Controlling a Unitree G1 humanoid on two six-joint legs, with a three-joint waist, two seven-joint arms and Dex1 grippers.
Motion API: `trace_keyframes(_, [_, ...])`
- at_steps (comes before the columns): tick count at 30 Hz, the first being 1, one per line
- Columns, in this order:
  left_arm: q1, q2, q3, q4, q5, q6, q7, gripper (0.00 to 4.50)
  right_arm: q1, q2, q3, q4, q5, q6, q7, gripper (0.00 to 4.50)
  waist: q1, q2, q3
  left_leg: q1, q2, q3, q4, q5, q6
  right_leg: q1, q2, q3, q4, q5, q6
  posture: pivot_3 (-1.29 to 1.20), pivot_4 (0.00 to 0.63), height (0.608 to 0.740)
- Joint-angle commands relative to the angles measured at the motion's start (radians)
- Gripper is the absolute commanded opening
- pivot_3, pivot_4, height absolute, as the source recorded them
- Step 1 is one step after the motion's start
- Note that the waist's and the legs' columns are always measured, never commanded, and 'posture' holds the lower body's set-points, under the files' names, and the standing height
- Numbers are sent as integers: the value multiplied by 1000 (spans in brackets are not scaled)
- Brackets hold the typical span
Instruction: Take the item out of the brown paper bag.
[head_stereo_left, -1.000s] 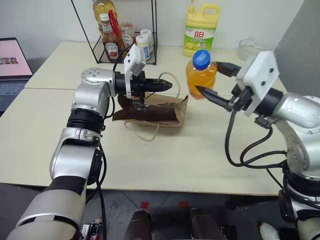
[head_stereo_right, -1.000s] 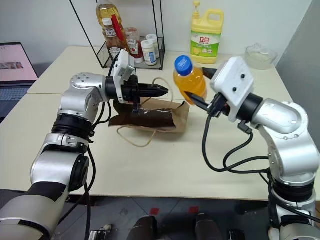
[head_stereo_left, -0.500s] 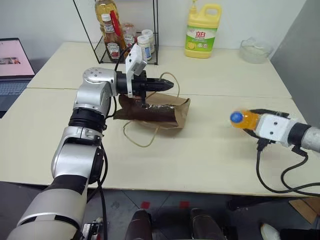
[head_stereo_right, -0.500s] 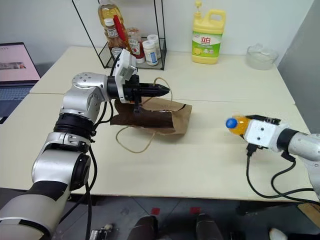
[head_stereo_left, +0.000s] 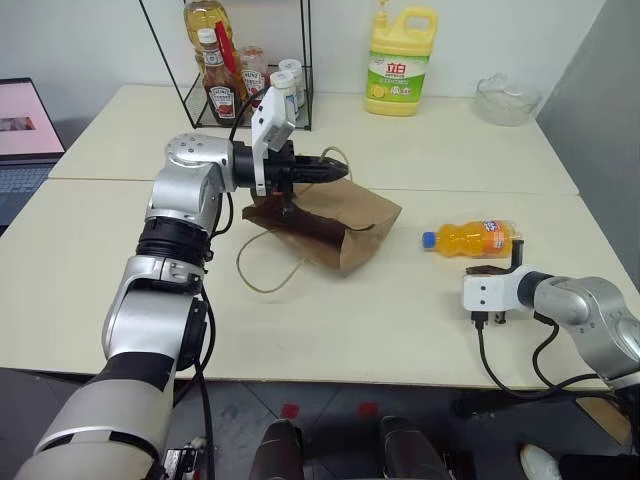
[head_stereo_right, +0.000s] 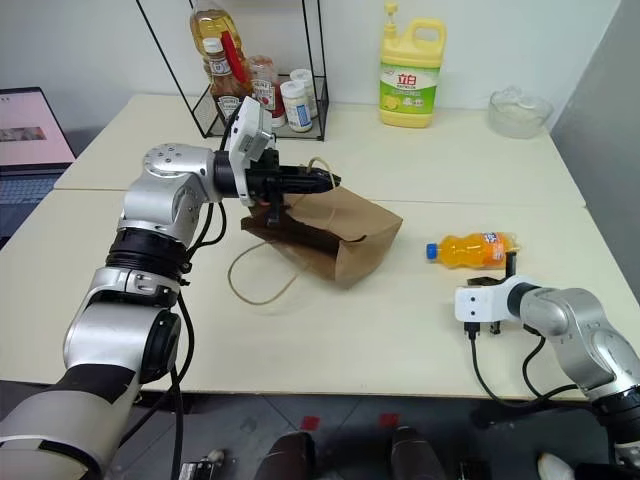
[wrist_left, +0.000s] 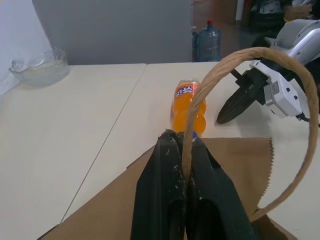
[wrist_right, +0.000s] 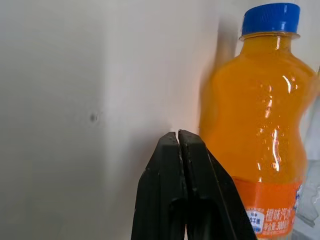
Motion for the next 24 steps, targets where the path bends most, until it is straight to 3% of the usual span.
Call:
trace_keyframes(1, [-2, 11, 33, -53, -19, 7, 10, 0, 7, -2, -49, -52, 34, 28, 15, 616, 0, 0, 0, 0, 0, 0, 0, 0, 0, 0, 0, 0, 0, 0, 0, 0, 150, 740])
trace_keyframes(8, [12, 15, 45, -80, -23, 37, 35, 0, 37, 42, -124, -190, 199, 126, 73, 2982, 0, 0, 0, 0, 0, 0, 0, 0, 0, 0, 0, 0, 0, 0, 0, 0, 150, 740])
trace_keyframes(15, [7, 28, 83, -104, -24, 79, 117, 0, -36, 127, -216, -491, 555, 426, 186, 2982, -1, 0, 0, 0, 0, -1, 0, 0, 0, 1, 0, 0, 1, 0, 0, 0, 150, 740])
trace_keyframes(20, [-24, 14, 94, -68, 2, 83, 210, 0, -176, 185, -213, -586, 727, 663, 152, 2982, 1, 0, 0, 1, 0, -2, 1, 0, 0, 2, 0, -2, 1, 0, 0, 0, 150, 740])
trace_keyframes(24, [-53, -1, 90, -14, 22, 56, 265, 0, -245, 199, -218, -598, 795, 751, 119, 2982, 3, 0, 0, 0, 0, -2, 1, 0, 0, 2, 0, -2, 1, 0, 0, 0, 150, 740])
